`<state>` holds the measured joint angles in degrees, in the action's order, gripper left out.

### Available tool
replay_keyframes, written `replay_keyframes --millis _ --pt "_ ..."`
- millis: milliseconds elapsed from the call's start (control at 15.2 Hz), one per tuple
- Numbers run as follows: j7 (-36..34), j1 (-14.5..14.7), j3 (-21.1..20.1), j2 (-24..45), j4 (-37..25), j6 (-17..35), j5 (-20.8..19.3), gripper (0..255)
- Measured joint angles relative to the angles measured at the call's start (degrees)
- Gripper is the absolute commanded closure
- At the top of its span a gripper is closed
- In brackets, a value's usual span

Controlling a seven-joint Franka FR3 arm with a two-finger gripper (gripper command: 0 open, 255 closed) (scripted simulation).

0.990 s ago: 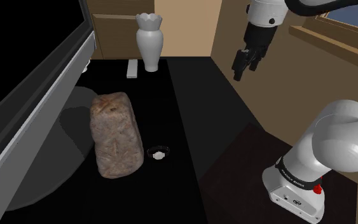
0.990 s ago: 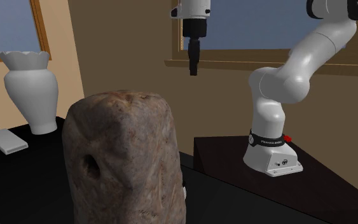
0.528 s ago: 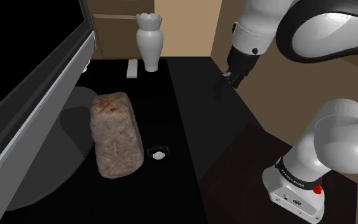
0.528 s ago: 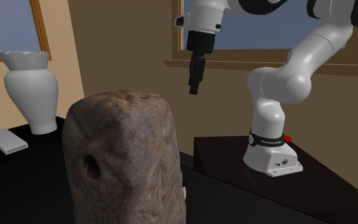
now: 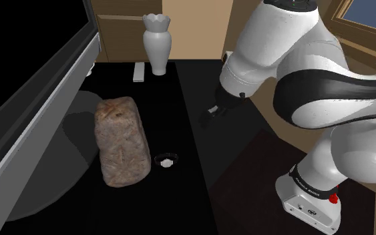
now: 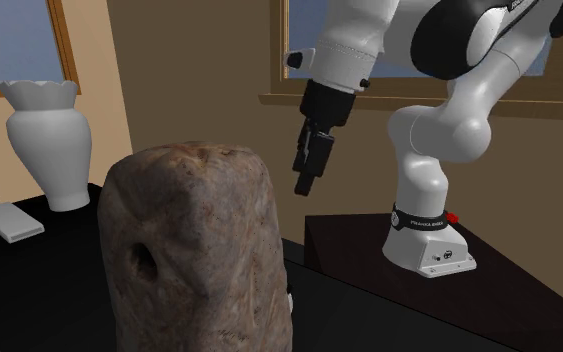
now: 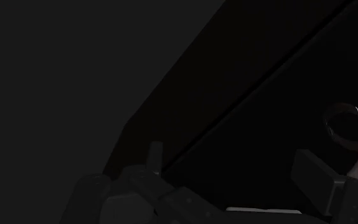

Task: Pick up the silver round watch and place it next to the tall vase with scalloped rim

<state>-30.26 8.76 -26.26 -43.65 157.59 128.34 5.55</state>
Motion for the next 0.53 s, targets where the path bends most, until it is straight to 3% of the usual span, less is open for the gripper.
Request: replay_keyframes --millis 330,528 --pt "-9.9 -1.8 -11.1 6.2 -0.7 10.6 -1.3 0" --pt "-16.9 -6.5 -19.6 11.1 -3.1 16.2 -4.7 0"
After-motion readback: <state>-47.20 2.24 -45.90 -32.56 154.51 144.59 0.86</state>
